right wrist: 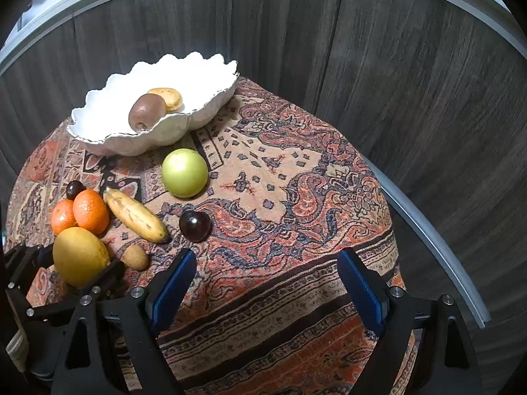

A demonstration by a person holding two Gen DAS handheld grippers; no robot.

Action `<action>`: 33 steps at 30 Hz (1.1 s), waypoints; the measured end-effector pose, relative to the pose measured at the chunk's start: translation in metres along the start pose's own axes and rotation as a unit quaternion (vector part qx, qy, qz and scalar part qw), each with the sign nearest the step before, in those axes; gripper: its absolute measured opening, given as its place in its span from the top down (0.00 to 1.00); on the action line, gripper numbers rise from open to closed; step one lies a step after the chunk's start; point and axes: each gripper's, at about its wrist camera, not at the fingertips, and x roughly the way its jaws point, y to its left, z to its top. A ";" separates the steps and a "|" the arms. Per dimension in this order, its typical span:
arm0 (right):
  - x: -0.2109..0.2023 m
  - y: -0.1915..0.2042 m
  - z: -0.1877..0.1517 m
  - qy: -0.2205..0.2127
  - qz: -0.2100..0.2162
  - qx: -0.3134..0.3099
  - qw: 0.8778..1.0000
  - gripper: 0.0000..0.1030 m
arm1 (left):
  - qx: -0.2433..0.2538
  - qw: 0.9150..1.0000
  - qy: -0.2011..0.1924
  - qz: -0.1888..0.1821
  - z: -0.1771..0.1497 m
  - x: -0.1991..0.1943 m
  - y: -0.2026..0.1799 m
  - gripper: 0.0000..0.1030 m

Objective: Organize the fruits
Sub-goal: 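Grasp the large lemon with the left tool while the right tool grasps the small round fruit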

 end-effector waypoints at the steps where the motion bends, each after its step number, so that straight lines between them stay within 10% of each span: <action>1: -0.001 0.001 0.000 -0.001 0.001 0.000 1.000 0.15 | -0.002 1.000 -0.001 0.000 0.000 -0.001 0.001 0.36; 22: 0.004 0.067 0.012 0.011 0.048 -0.047 0.998 0.16 | -0.074 0.996 -0.039 0.039 -0.005 -0.040 0.077 0.36; 33: 0.026 0.090 0.006 0.047 0.070 -0.060 0.995 0.43 | -0.092 0.994 -0.038 0.034 -0.009 -0.036 0.094 0.36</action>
